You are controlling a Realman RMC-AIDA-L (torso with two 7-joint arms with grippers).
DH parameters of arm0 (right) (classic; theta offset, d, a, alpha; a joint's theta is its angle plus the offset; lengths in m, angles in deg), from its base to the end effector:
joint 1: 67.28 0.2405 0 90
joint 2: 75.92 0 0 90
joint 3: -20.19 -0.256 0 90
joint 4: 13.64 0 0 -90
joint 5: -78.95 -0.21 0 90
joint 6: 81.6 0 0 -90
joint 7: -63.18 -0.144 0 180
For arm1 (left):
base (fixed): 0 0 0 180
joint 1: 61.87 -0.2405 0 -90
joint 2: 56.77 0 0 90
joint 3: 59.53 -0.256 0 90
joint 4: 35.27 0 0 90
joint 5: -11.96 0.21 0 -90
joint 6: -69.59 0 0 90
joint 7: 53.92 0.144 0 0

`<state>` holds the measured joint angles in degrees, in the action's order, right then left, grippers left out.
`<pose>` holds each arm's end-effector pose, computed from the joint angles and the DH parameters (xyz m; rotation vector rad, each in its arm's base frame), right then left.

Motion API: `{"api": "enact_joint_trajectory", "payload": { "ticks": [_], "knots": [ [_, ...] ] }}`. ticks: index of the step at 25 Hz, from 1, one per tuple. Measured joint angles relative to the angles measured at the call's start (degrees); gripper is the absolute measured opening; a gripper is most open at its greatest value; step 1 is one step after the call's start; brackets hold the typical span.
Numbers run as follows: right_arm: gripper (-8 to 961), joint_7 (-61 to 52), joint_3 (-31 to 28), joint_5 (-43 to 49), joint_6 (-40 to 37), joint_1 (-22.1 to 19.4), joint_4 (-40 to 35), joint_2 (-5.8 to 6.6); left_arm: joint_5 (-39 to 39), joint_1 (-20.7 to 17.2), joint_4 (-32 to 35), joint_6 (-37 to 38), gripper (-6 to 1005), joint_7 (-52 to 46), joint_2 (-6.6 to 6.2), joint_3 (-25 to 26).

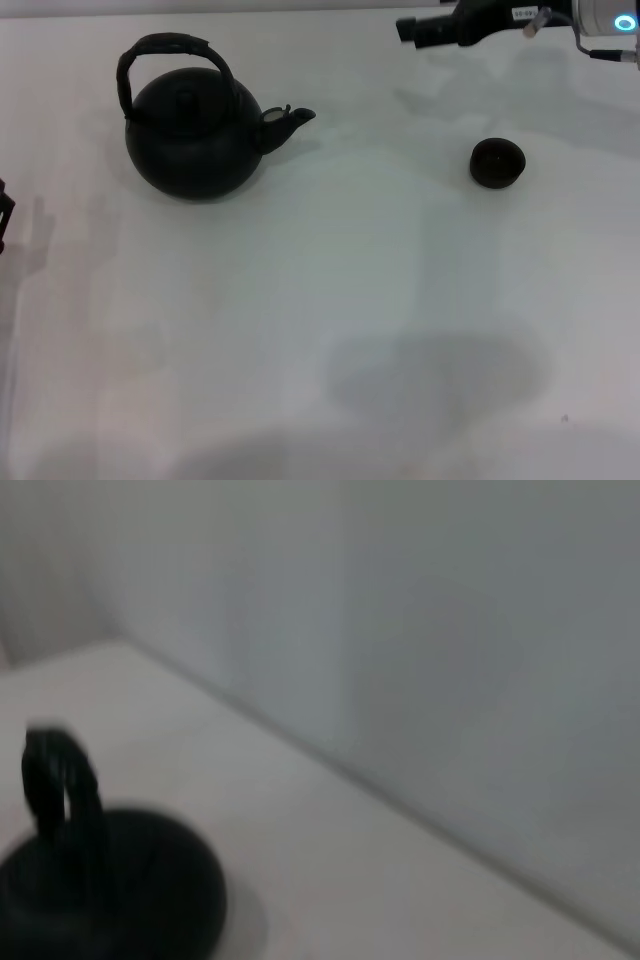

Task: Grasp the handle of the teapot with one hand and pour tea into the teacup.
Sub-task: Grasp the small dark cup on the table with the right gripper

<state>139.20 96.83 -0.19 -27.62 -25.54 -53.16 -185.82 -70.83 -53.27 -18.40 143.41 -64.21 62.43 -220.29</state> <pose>0.2026 0.4386 0.0037 -2.5532 0.6407 0.2891 -0.3806 0.2183 -0.0328 -1.3664 -0.8598 -0.6923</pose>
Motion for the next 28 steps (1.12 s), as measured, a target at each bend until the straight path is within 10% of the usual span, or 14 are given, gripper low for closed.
{"api": "enact_joint_trajectory", "payload": {
  "ticks": [9,28],
  "knots": [
    [855,-13.82,1.13,32.03,8.53,0.03,-11.93,-5.64,0.0,0.41,-0.08,0.0,847,0.0,-0.03,0.01],
    [855,-20.55,6.8,39.36,6.1,3.02,-6.96,-5.77,0.0,1.05,-0.07,-0.38,848,-0.04,0.06,0.0]
  ]
}}
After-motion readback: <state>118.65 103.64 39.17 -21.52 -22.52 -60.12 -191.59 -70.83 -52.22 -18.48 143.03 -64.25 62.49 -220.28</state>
